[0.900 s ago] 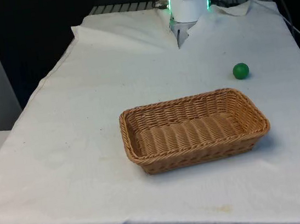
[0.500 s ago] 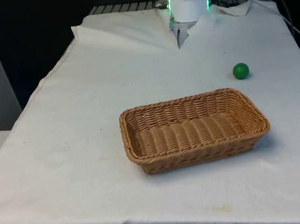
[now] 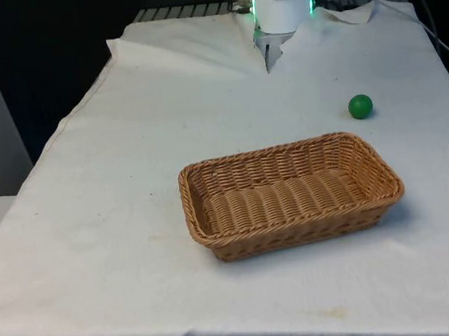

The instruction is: Pick up the ball and place it into the basket.

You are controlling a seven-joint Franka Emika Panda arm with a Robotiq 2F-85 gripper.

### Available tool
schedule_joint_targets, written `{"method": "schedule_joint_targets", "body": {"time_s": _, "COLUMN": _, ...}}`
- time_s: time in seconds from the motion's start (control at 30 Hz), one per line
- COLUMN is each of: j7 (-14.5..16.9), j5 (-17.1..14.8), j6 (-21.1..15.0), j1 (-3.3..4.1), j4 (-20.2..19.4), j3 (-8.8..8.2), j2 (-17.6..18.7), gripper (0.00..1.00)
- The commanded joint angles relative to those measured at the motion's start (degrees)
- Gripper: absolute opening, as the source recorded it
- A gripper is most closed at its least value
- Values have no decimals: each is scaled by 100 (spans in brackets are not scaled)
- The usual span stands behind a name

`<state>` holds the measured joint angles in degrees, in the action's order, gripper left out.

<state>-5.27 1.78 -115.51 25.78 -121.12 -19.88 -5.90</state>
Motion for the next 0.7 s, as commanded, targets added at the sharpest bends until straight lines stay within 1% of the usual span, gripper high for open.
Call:
{"method": "schedule_joint_targets", "body": {"time_s": 0.0, "j7": -97, "j5": 52, "j6": -178, "j1": 11, "j4": -155, "j3": 40, "j2": -80, "gripper": 100}}
{"method": "schedule_joint_targets", "body": {"time_s": 0.23, "j7": -275, "j5": 34, "j6": -670, "j1": 6, "j4": -710, "j3": 212, "j2": -269, "gripper": 100}}
{"method": "schedule_joint_targets", "body": {"time_s": 0.27, "j7": -212, "j5": 0, "j6": -567, "j1": 0, "j4": -642, "j3": 201, "j2": -223, "gripper": 100}}
{"method": "schedule_joint_targets", "body": {"time_s": 0.3, "j7": -298, "j5": 34, "j6": -733, "j1": 6, "j4": -785, "j3": 235, "j2": -292, "gripper": 100}}
{"method": "schedule_joint_targets", "body": {"time_s": 0.37, "j7": -332, "j5": 34, "j6": -859, "j1": 6, "j4": -922, "j3": 275, "j2": -327, "gripper": 100}}
{"method": "schedule_joint_targets", "body": {"time_s": 0.4, "j7": -361, "j5": 23, "j6": -997, "j1": 6, "j4": -1066, "j3": 309, "j2": -344, "gripper": 100}}
{"method": "schedule_joint_targets", "body": {"time_s": 0.53, "j7": -407, "j5": 6, "j6": -1255, "j1": 6, "j4": -1295, "j3": 355, "j2": -338, "gripper": 100}}
{"method": "schedule_joint_targets", "body": {"time_s": 0.57, "j7": -378, "j5": 0, "j6": -1261, "j1": 0, "j4": -1324, "j3": 355, "j2": -327, "gripper": 100}}
{"method": "schedule_joint_targets", "body": {"time_s": 0.6, "j7": -418, "j5": -6, "j6": -1381, "j1": 6, "j4": -1392, "j3": 367, "j2": -321, "gripper": 100}}
{"method": "schedule_joint_targets", "body": {"time_s": 0.67, "j7": -424, "j5": -29, "j6": -1490, "j1": 6, "j4": -1478, "j3": 372, "j2": -292, "gripper": 100}}
